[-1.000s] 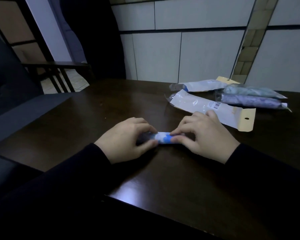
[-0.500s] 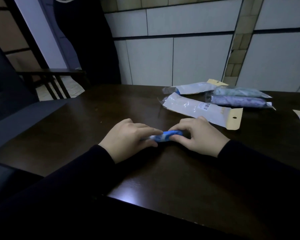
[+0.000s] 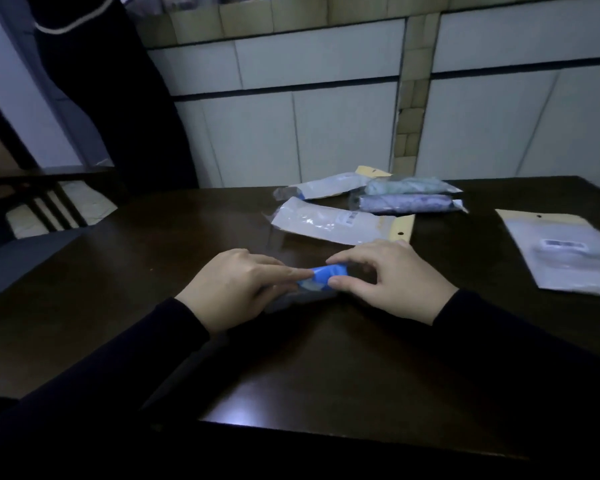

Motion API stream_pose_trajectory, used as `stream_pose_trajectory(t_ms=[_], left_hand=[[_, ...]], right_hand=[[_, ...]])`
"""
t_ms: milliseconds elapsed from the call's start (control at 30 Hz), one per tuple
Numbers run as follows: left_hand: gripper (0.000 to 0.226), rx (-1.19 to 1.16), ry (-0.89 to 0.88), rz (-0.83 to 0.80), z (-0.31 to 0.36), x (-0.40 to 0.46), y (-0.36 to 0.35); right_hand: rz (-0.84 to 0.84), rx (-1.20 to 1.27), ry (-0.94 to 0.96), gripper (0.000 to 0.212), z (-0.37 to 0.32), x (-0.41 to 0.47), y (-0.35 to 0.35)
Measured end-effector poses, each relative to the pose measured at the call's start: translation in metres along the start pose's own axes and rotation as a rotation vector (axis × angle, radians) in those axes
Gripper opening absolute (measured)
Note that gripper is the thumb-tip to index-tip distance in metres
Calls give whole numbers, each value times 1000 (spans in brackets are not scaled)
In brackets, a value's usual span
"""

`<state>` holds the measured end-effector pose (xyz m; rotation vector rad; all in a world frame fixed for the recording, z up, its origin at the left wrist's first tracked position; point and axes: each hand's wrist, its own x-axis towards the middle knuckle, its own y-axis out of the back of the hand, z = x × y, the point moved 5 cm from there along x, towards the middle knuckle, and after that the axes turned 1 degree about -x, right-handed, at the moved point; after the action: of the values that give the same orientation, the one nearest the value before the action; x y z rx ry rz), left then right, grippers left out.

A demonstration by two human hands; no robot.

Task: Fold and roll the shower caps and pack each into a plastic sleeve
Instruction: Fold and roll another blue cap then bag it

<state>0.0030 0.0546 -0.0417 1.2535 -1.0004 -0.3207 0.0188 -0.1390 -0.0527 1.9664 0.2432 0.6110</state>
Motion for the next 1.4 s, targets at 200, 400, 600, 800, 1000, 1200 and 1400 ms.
stream_pose_trajectory(t_ms=[200, 400, 600, 800, 1000, 1200, 1400], left_hand=[[35, -53, 10, 51, 13, 28, -8], [35, -64, 6, 130, 36, 59, -20], [36, -125, 26, 192, 61, 93, -35], [31, -107, 31, 149, 62, 97, -43], [26, -126, 89, 119, 43, 85, -35], [25, -147, 104, 41, 31, 70, -23], [24, -264, 171, 41, 18, 60, -11]], right_hand=[[232, -205, -194, 31, 56, -55, 63], [56, -501, -651, 42, 112, -99, 92], [-72, -502, -769, 56, 123, -107, 84], [97, -141, -480, 49, 91, -100, 78], [13, -321, -507, 57, 100, -91, 86], [-103, -168, -456, 27, 97, -86, 68], [-164, -172, -244, 48, 58, -69, 60]])
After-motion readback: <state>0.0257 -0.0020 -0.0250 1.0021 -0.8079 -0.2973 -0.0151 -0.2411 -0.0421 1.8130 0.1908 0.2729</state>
